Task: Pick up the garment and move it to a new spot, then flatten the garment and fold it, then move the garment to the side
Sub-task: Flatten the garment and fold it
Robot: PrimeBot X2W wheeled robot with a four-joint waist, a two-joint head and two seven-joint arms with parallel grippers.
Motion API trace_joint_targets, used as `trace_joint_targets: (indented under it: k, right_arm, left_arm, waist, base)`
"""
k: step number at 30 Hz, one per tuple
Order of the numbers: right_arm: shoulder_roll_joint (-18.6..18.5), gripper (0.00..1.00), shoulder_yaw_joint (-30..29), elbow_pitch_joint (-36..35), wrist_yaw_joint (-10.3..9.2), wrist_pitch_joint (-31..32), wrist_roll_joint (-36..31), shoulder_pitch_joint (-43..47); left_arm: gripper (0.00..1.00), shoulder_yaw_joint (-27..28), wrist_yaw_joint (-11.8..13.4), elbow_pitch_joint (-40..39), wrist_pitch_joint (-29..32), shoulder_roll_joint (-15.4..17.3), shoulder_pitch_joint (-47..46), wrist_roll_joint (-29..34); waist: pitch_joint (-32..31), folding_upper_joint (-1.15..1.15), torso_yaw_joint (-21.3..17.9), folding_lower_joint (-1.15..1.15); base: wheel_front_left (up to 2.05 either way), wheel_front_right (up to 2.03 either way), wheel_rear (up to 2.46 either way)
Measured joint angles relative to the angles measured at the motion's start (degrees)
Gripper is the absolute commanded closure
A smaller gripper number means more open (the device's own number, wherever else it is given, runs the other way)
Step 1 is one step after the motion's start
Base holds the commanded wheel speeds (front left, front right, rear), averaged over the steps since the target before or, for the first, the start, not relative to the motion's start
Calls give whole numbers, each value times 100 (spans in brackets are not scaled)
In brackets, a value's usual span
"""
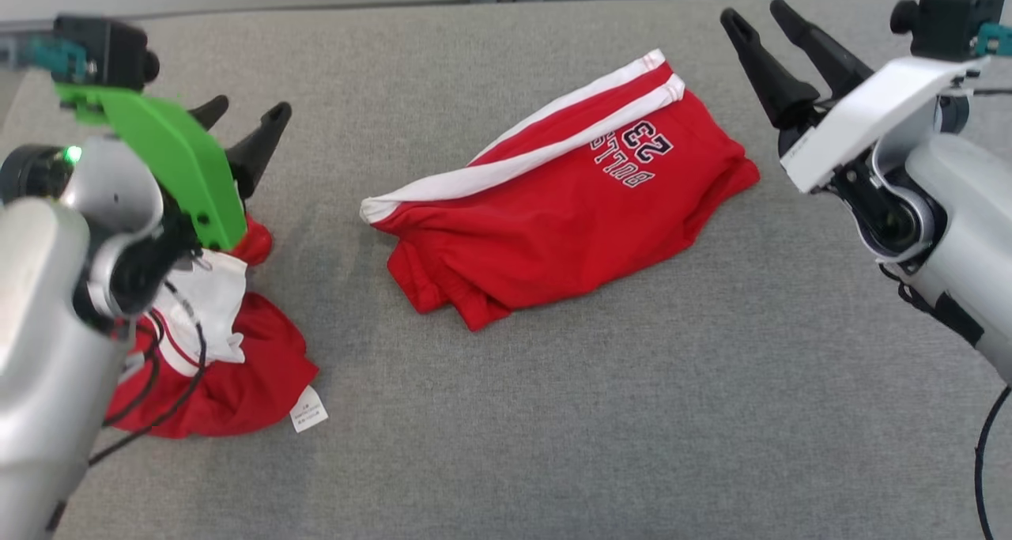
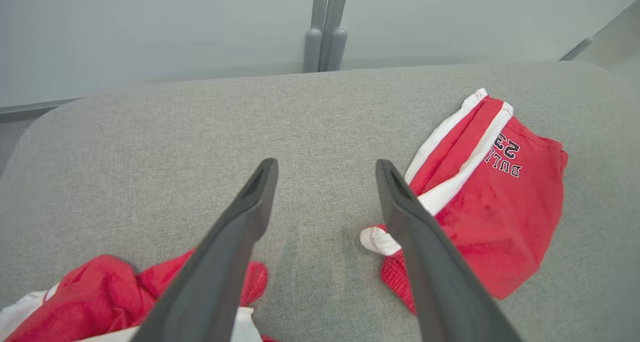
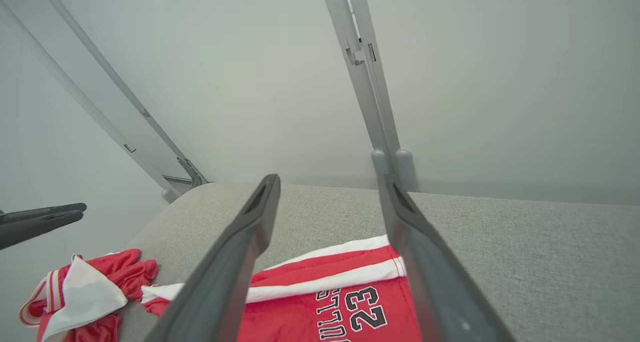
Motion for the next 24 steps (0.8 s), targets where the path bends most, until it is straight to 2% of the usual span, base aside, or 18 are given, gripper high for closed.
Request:
trace_joint_targets:
  k: [2,7,11,14,17,20,24]
  right_arm:
    - [-4,0,-193,36,0,-37,-183,190]
    - [205,0,-1858,-96,0,-60,-1223,909]
    - [544,0,-2750,-265,0,-60,-1997,1766]
    - [753,0,-3058,-336,0,-60,-2376,2282]
    - [828,0,-3187,-307,0,-60,-2555,2521]
    - [840,0,-3273,-120,0,-60,-2640,2571]
    - [773,0,-3266,315,0,-60,-2628,2596]
  left_arm:
    - [0,69,159,-132,-576,25,322,212]
    - [0,365,410,-455,-1957,-56,1227,420]
    - [0,579,630,-688,-3020,-230,1894,597]
    - [0,690,793,-823,-3782,-353,2435,746]
    - [0,695,931,-924,-4255,-468,2875,958]
    - [0,704,998,-1002,-4434,-668,3203,1169]
    - [0,809,1013,-1137,-4487,-1101,3516,1477]
  waist:
    - [-124,0,-20,0]
    - [-408,0,-66,0]
    - [-568,0,-74,0]
    - [-637,0,-39,0]
    - [-644,0,43,0]
    - [-629,0,158,0]
    - [-586,0,374,0]
  base:
    - [0,0,0]
    - [0,0,0]
    - [0,0,0]
    - [0,0,0]
    - [0,0,0]
    - [0,0,0]
    - [0,0,0]
